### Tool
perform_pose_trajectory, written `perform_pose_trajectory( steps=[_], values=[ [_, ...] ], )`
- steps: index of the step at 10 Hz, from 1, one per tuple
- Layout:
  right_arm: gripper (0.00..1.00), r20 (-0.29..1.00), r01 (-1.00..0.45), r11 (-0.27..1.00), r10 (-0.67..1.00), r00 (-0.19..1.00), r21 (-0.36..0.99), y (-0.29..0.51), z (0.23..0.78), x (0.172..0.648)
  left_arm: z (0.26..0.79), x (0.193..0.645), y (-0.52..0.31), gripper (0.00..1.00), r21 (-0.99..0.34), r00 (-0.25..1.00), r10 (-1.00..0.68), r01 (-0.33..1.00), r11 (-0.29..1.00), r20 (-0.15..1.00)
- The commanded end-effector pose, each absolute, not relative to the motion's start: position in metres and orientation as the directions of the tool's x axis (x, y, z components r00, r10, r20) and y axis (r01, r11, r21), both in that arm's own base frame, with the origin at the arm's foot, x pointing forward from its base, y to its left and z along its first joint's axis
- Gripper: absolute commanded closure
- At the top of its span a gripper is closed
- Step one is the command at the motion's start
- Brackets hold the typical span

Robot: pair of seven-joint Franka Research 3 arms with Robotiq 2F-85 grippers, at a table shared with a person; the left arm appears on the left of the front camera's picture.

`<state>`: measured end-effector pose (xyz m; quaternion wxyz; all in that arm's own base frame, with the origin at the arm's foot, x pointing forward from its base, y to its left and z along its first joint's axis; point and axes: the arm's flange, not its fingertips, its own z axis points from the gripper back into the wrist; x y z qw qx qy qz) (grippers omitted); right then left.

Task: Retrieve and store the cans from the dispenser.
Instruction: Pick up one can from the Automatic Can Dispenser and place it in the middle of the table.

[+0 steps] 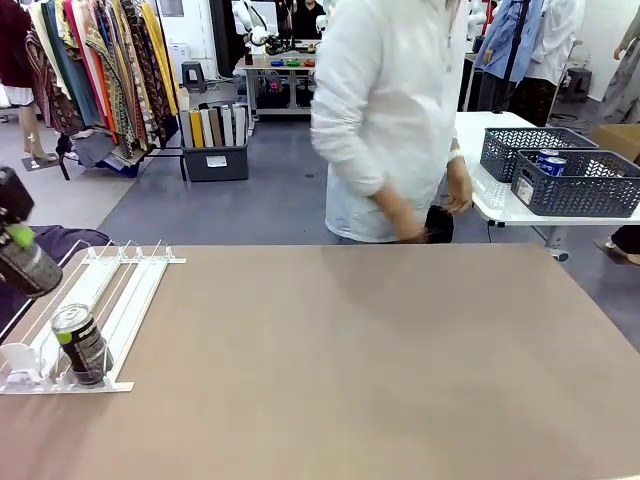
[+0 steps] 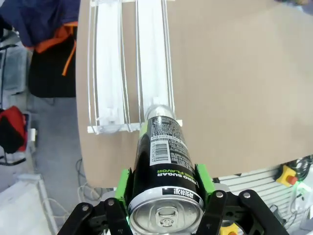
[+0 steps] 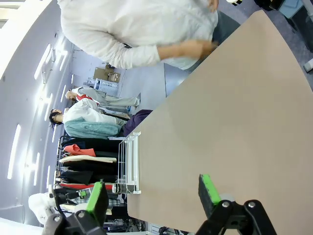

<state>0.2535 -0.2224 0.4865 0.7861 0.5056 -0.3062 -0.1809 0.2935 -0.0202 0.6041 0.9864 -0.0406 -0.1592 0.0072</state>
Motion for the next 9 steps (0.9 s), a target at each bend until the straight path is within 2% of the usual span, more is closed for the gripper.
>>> perform_pose_trajectory(
  steps=[1,3,4,7,9],
  values=[
    [0.0,0.321,-0.059,0.414,-0.599,0.733,0.908,-0.223,0.488,0.256,0.604,0.295,-0.003,1.0,-0.175,0.938,0.054,0.007,0.984,0.344],
    [0.0,0.321,-0.059,0.414,-0.599,0.733,0.908,-0.223,0.488,0.256,0.598,0.303,0.006,1.0,-0.216,0.949,0.08,-0.013,0.976,0.304],
    [0.0,0.321,-0.059,0.414,-0.599,0.733,0.908,-0.223,0.488,0.256,0.608,0.291,-0.002,1.0,-0.151,0.943,0.07,-0.021,0.988,0.326],
    [0.0,0.321,-0.059,0.414,-0.599,0.733,0.908,-0.223,0.488,0.256,0.608,0.291,-0.002,1.0,-0.151,0.943,0.07,-0.021,0.988,0.326],
    [0.0,0.321,-0.059,0.414,-0.599,0.733,0.908,-0.223,0.488,0.256,0.594,0.301,-0.017,1.0,-0.219,0.955,0.061,0.004,0.976,0.291]
  ],
)
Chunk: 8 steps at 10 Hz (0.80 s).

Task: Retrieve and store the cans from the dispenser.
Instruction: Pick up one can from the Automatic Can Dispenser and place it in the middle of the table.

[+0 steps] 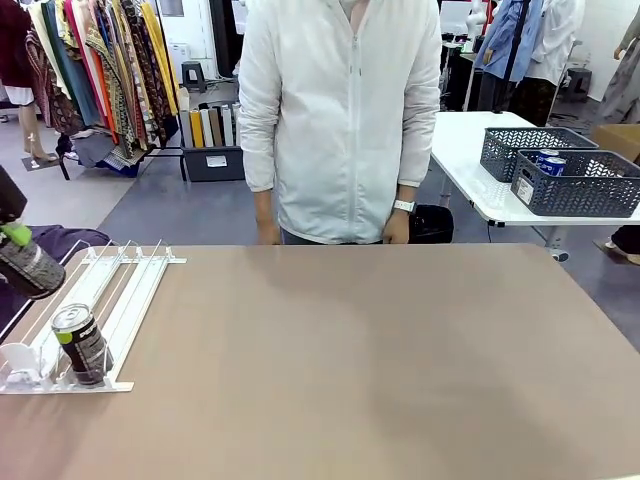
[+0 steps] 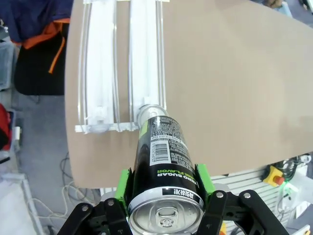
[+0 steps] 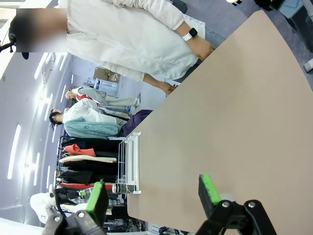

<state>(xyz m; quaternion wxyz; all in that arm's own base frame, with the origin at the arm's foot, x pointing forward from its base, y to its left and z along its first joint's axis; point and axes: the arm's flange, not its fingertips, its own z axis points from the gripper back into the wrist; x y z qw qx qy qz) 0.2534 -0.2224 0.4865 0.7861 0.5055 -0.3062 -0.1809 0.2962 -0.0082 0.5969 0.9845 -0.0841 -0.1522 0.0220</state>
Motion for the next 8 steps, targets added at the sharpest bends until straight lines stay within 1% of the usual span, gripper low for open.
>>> perform_pose_trajectory(
  steps=[1,4,6,7,8],
  values=[
    [0.0,0.321,-0.059,0.414,-0.599,0.733,0.908,-0.223,0.488,0.256,0.592,0.315,-0.044,1.0,-0.274,0.956,0.053,0.029,0.961,0.288],
    [0.0,0.321,-0.059,0.414,-0.599,0.733,0.908,-0.223,0.488,0.256,0.58,0.37,-0.167,1.0,-0.295,0.964,-0.072,0.148,0.944,0.255],
    [0.0,0.321,-0.059,0.414,-0.599,0.733,0.908,-0.223,0.488,0.256,0.549,0.396,-0.259,1.0,-0.343,0.964,-0.183,0.24,0.908,0.191],
    [0.0,0.321,-0.059,0.414,-0.599,0.733,0.908,-0.223,0.488,0.256,0.532,0.404,-0.302,1.0,-0.339,0.96,-0.219,0.268,0.902,0.176],
    [0.0,0.321,-0.059,0.414,-0.599,0.733,0.908,-0.223,0.488,0.256,0.512,0.412,-0.344,1.0,-0.328,0.955,-0.265,0.294,0.898,0.132]
  ],
)
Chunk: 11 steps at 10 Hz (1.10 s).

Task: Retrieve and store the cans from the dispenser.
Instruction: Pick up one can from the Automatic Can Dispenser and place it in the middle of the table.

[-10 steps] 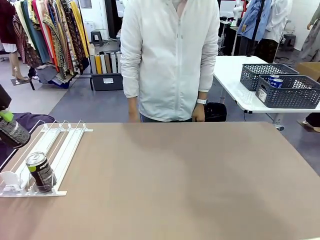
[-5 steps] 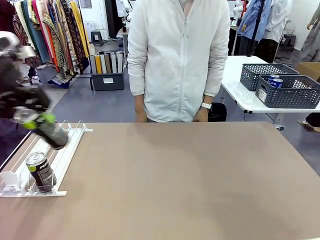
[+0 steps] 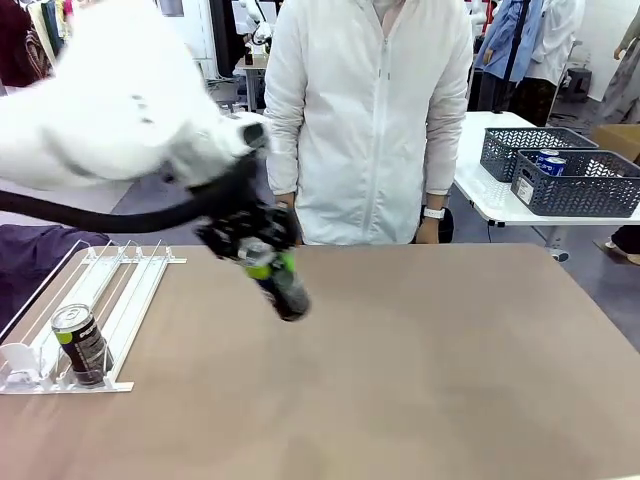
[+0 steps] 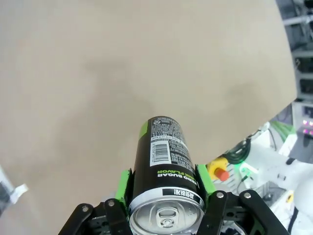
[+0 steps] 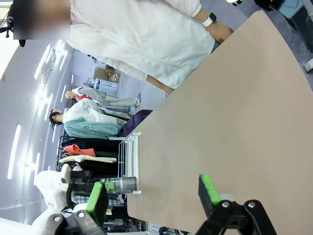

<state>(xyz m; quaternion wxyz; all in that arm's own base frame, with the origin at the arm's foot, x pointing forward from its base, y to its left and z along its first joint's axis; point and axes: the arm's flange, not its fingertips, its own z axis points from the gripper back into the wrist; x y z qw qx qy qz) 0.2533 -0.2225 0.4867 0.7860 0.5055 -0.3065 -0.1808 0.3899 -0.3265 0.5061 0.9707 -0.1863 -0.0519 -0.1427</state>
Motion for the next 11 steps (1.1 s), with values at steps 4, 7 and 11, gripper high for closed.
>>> perform_pose_trajectory(
  steps=[4,7,11],
  values=[
    [0.0,0.321,-0.059,0.414,-0.599,0.733,0.908,-0.223,0.488,0.256,0.421,0.401,-0.439,1.0,-0.104,0.923,-0.378,0.385,0.917,0.076],
    [0.0,0.321,-0.059,0.414,-0.599,0.733,0.908,-0.223,0.488,0.256,0.396,0.403,-0.453,1.0,-0.026,0.925,-0.372,0.375,0.927,0.078],
    [0.0,0.321,-0.059,0.414,-0.599,0.733,0.908,-0.223,0.488,0.256,0.392,0.403,-0.454,1.0,0.022,0.928,-0.364,0.364,0.931,0.082]
  ],
)
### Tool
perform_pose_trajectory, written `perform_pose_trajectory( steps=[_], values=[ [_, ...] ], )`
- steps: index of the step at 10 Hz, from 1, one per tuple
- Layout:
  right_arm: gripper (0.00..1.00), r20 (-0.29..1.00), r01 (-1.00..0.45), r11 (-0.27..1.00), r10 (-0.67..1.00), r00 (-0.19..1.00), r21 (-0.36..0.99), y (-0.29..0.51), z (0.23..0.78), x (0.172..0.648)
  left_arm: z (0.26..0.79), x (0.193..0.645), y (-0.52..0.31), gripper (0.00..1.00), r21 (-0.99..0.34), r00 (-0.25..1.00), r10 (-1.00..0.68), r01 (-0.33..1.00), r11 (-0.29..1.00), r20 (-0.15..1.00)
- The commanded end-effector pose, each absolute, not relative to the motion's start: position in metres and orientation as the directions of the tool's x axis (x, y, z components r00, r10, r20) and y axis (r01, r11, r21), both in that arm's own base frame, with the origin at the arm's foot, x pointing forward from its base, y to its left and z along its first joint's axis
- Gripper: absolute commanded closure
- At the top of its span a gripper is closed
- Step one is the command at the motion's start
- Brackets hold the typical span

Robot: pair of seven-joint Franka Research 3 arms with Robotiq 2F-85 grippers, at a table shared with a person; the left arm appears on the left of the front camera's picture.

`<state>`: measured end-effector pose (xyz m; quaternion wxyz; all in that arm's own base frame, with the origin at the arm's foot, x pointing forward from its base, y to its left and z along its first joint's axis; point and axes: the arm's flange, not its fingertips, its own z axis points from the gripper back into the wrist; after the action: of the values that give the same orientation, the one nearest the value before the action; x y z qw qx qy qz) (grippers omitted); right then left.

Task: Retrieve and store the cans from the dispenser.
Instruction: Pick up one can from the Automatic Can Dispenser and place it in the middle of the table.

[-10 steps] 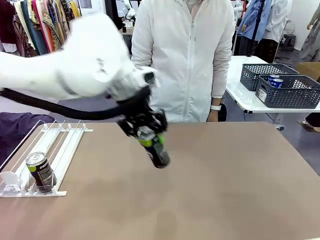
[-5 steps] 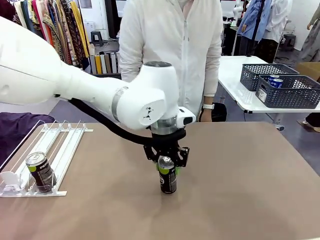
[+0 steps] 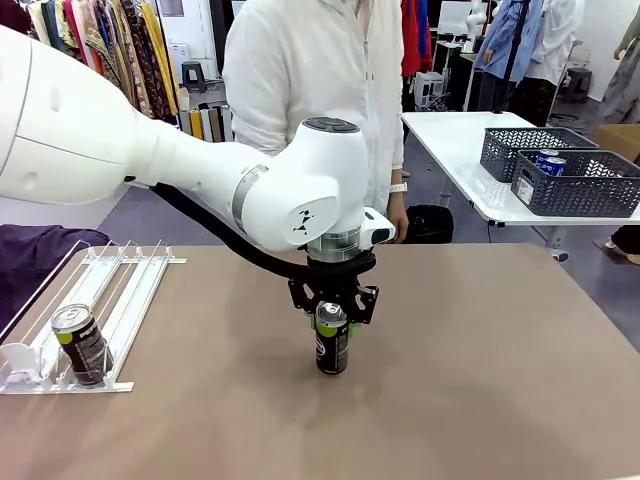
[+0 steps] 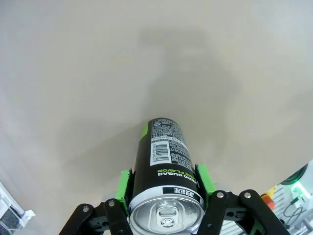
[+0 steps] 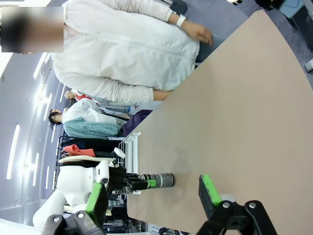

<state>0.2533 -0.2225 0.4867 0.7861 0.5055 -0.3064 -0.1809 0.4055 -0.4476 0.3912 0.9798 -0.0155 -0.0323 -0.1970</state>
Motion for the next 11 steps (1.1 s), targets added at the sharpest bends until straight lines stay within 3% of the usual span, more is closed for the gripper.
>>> perform_pose_trajectory(
  steps=[1,2,3,4,6,11],
  values=[
    [0.0,0.321,-0.059,0.414,-0.599,0.733,0.908,-0.223,0.488,0.256,0.391,0.402,-0.455,1.0,0.029,0.925,-0.371,0.369,0.929,0.083],
    [0.0,0.321,-0.059,0.414,-0.599,0.733,0.908,-0.223,0.488,0.256,0.391,0.402,-0.455,0.71,0.027,0.924,-0.373,0.372,0.928,0.08],
    [0.0,0.321,-0.059,0.414,-0.599,0.733,0.908,-0.223,0.488,0.256,0.391,0.402,-0.455,0.14,0.027,0.924,-0.374,0.373,0.927,0.082],
    [0.0,0.321,-0.059,0.414,-0.599,0.733,0.908,-0.223,0.488,0.256,0.392,0.402,-0.454,0.0,0.026,0.923,-0.376,0.375,0.926,0.082],
    [0.0,0.321,-0.059,0.414,-0.599,0.733,0.908,-0.223,0.488,0.256,0.405,0.399,-0.448,0.0,0.004,0.921,-0.376,0.378,0.926,0.1],
    [0.0,0.321,-0.059,0.414,-0.599,0.733,0.908,-0.223,0.488,0.256,0.537,0.364,-0.356,0.0,-0.159,0.924,-0.338,0.367,0.917,0.181]
  ],
)
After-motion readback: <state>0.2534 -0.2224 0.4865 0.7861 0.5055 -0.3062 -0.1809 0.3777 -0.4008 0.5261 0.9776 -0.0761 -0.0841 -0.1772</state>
